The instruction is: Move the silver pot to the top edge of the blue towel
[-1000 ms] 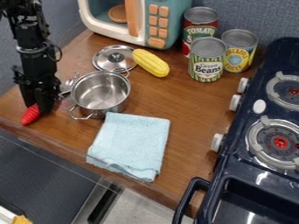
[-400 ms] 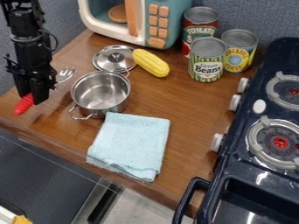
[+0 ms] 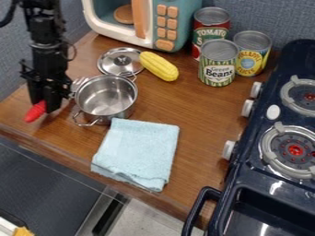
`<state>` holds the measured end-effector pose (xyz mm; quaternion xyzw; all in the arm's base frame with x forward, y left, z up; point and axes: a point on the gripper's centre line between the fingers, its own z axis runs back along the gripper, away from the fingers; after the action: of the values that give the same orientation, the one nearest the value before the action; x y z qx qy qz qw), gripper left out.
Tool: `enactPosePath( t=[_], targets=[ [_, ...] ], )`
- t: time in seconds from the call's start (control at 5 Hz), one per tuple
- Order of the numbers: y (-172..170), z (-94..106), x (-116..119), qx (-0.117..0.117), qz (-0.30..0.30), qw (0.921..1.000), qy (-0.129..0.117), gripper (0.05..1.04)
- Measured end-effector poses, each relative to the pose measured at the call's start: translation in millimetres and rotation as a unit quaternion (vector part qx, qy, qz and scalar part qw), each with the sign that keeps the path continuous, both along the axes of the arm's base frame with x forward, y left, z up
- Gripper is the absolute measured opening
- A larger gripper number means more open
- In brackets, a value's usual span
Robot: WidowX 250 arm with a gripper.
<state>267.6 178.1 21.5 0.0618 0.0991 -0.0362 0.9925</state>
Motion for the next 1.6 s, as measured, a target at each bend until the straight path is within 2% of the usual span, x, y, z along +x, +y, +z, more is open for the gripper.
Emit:
enactPosePath(
  t=[0.4,0.6,1.0,1.2,1.6],
  targets=[
    [-24,-4.5,-4,-0.010,-0.035,0.9993,0.005,0.387],
    [-53,10.0,-6,-0.034,-0.088,0.9953,-0.020,0.387],
    [-106,32.8,-15,-0.073,-0.191,0.9775,-0.053,0.387],
    [-110,31.7,-13,-0.071,-0.195,0.9770,-0.049,0.387],
    [-98,23.4,-13,-0.077,-0.164,0.9829,-0.033,0.384]
  ],
)
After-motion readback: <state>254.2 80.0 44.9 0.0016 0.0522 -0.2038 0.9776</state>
